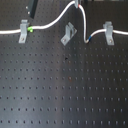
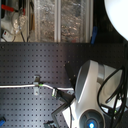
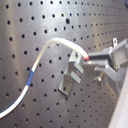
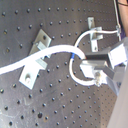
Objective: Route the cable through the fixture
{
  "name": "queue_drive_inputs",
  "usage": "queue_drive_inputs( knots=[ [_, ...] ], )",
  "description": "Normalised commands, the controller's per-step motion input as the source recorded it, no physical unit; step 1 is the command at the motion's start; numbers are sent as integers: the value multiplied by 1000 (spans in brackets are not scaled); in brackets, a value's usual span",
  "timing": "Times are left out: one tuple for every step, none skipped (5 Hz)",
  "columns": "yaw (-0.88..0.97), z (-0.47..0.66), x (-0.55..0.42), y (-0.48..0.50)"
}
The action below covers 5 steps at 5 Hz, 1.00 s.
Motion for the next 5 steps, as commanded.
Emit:
queue_drive_inputs(
  knots=[
    [0, 1, 17, 10],
    [0, 239, -72, 7],
    [0, 292, -157, -17],
    [0, 0, 22, 13],
    [-200, 56, -637, 309]
  ],
)
